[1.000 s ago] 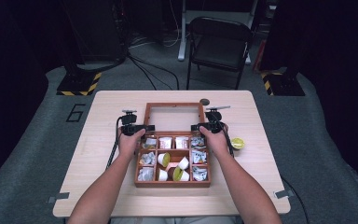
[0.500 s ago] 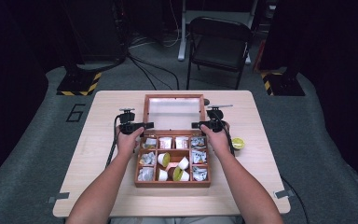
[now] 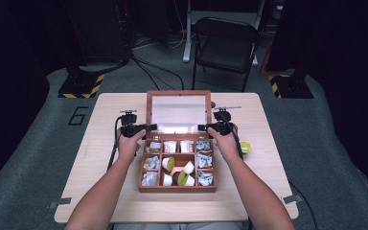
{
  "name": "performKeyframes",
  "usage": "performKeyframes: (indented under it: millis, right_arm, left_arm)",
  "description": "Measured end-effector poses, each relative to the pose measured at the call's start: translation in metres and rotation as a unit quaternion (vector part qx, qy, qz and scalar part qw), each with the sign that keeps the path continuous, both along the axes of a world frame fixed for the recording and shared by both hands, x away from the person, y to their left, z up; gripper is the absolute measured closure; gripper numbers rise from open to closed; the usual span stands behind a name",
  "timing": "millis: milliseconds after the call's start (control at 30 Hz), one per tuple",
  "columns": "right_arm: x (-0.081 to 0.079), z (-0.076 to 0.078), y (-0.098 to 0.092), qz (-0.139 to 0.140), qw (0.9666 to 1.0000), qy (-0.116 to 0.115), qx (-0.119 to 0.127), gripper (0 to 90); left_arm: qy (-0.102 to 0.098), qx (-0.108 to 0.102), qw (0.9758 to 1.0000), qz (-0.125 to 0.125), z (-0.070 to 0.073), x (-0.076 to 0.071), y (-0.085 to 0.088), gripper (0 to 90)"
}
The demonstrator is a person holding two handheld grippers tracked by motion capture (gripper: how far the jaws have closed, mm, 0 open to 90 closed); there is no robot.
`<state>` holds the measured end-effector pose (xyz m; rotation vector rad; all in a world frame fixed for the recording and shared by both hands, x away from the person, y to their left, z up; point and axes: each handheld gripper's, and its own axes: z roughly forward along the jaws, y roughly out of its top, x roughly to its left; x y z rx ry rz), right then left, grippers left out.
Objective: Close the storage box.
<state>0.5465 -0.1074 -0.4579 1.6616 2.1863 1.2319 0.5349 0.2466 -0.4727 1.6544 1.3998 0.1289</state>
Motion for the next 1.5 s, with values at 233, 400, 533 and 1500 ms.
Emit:
performKeyframes:
  millis: [233, 400, 533, 1500]
  right_arm:
    - [-0.003, 0.005, -0.002, 0.007, 0.9999, -0.011, 0.000, 31.0]
    - [-0.007, 0.009, -0.002, 0.008, 0.9999, -0.011, 0.002, 31.1]
    - [-0.009, 0.012, -0.002, 0.016, 0.9997, -0.019, -0.003, 31.2]
    - [-0.028, 0.052, -0.002, 0.043, 0.9977, -0.052, -0.004, 36.6]
  left_arm:
    - [-0.011, 0.002, 0.9999, -0.009, 0.005, -0.003, 0.002, 42.3]
    - [-0.019, 0.008, 0.9996, -0.019, 0.008, -0.006, 0.004, 43.3]
    - [-0.025, 0.008, 0.9995, -0.018, 0.009, -0.008, 0.004, 43.7]
    - [-0.095, -0.013, 0.9943, -0.047, 0.057, -0.033, 0.010, 44.5]
